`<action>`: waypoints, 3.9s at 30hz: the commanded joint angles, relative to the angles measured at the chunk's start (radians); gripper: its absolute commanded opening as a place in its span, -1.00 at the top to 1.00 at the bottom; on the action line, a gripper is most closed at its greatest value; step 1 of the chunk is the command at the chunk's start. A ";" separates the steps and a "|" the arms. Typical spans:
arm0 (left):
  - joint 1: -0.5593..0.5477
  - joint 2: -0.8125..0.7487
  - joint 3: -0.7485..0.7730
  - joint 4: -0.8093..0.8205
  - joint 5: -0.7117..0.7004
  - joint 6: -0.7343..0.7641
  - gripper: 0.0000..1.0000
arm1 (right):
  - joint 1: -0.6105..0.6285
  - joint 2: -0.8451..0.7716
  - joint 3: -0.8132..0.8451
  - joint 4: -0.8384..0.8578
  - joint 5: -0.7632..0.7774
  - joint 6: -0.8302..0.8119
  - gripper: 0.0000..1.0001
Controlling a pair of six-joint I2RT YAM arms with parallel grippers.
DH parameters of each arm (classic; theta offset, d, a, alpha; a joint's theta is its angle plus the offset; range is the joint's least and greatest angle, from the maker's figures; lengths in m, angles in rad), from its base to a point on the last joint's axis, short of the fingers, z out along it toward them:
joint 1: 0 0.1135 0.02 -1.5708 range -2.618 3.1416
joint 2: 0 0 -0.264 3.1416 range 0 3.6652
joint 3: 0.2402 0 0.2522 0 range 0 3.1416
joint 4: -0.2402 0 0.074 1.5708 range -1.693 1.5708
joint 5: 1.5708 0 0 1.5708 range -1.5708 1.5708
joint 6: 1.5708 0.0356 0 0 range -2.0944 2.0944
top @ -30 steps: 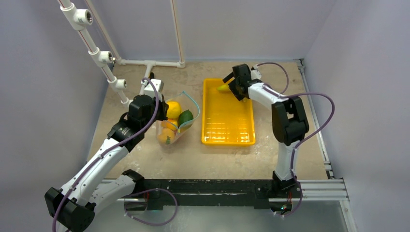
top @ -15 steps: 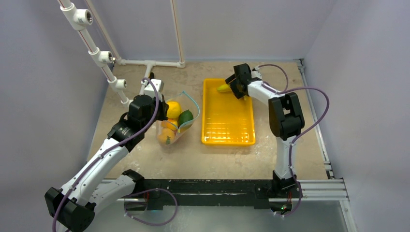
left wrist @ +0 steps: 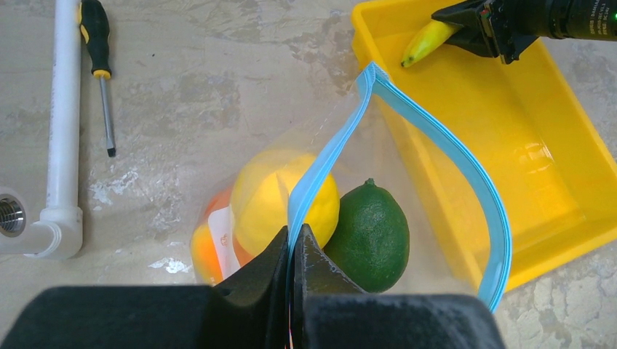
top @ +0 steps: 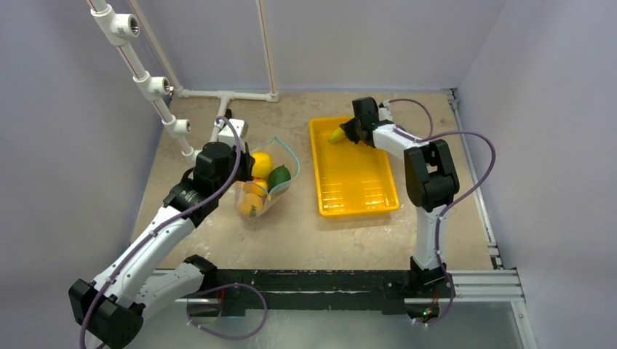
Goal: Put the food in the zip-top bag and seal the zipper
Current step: Pick up the fake fruit from the bin, then place the fake fruit in the zipper food storage bag.
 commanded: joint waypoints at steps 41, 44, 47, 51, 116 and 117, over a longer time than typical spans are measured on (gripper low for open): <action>0.003 -0.022 0.009 0.027 -0.007 0.006 1.00 | 0.165 -0.759 -0.445 0.417 -0.405 -0.591 1.00; 0.002 -0.021 0.009 0.027 -0.007 0.006 1.00 | 0.212 -0.780 -0.426 0.423 -0.404 -0.625 1.00; 0.002 -0.021 0.010 0.027 -0.007 0.006 1.00 | 0.253 -0.801 -0.416 0.437 -0.407 -0.651 1.00; 0.003 -0.020 0.009 0.026 -0.006 0.007 1.00 | 0.295 -0.824 -0.408 0.466 -0.435 -0.673 1.00; 0.003 -0.040 0.009 0.024 -0.004 0.007 1.00 | 0.749 -0.402 -0.166 0.086 -0.279 -0.747 0.83; 0.003 -0.041 0.009 0.024 -0.006 0.007 1.00 | 0.749 -0.404 -0.161 0.086 -0.272 -0.746 0.71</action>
